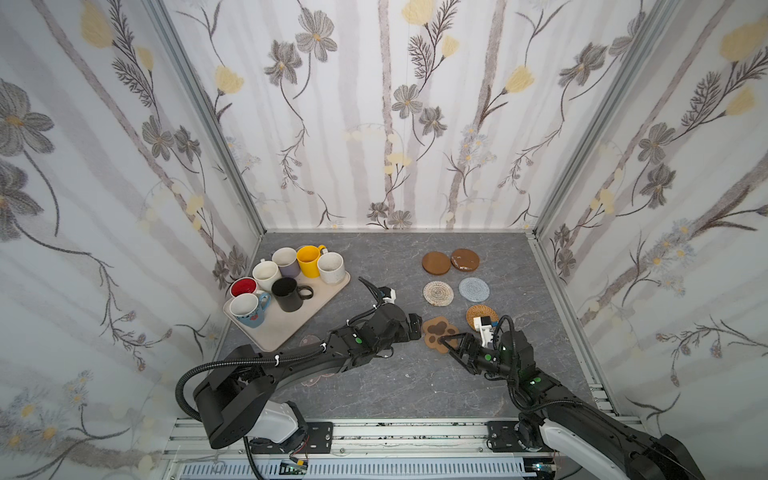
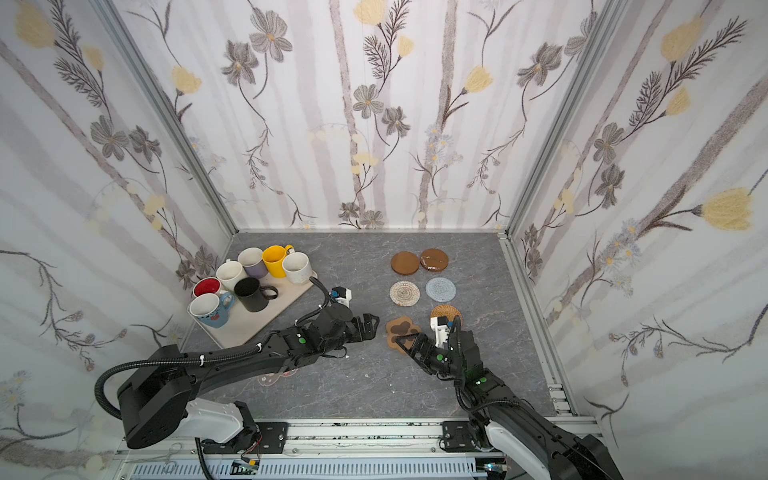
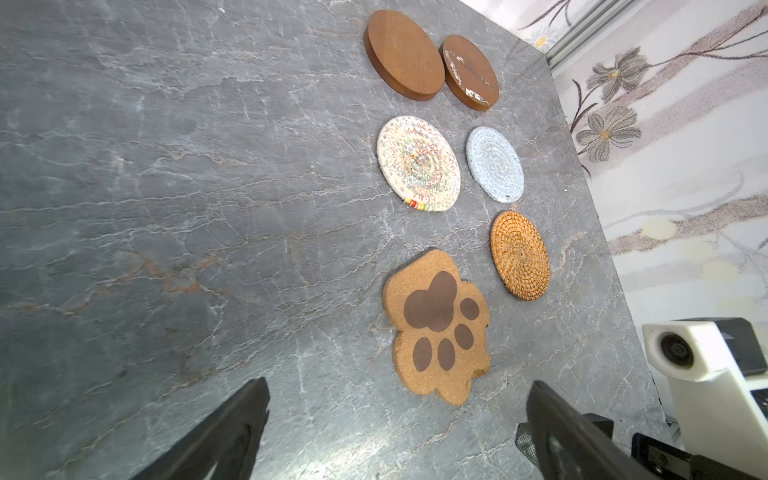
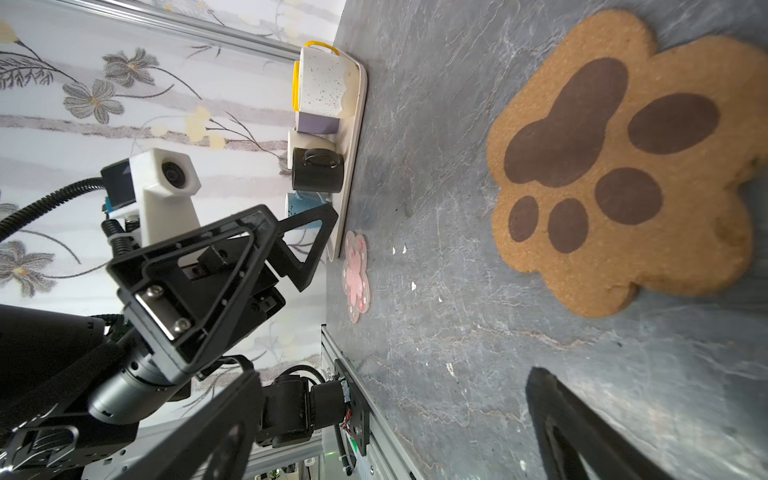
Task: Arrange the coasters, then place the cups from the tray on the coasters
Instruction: 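Lift the left gripper back while the right gripper lowers onto the paw-print coaster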
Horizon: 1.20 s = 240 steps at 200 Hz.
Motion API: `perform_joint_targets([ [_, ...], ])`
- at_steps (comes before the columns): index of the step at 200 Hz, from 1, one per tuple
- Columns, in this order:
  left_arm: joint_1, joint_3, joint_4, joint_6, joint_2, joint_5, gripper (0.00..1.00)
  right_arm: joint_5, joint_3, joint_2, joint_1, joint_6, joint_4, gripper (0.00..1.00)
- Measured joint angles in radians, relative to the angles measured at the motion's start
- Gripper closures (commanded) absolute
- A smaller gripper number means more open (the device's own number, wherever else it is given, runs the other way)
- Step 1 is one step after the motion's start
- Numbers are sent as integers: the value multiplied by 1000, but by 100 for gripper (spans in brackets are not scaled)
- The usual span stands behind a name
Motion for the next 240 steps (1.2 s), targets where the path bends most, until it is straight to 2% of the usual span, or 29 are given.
perform_joint_targets([
  [83,68,-177,21,-4,-202,-21,0,45,35,243,81,101,142,1],
  [152,84,-207,17,-5,-217,-13,0,53,100,370,61,97,173,1],
  [195,105,-231,17,-5,-237,-10,0,53,132,391,10,66,164,1],
  [240,122,-236,17,-5,-240,-3,0,63,150,373,14,25,125,3],
])
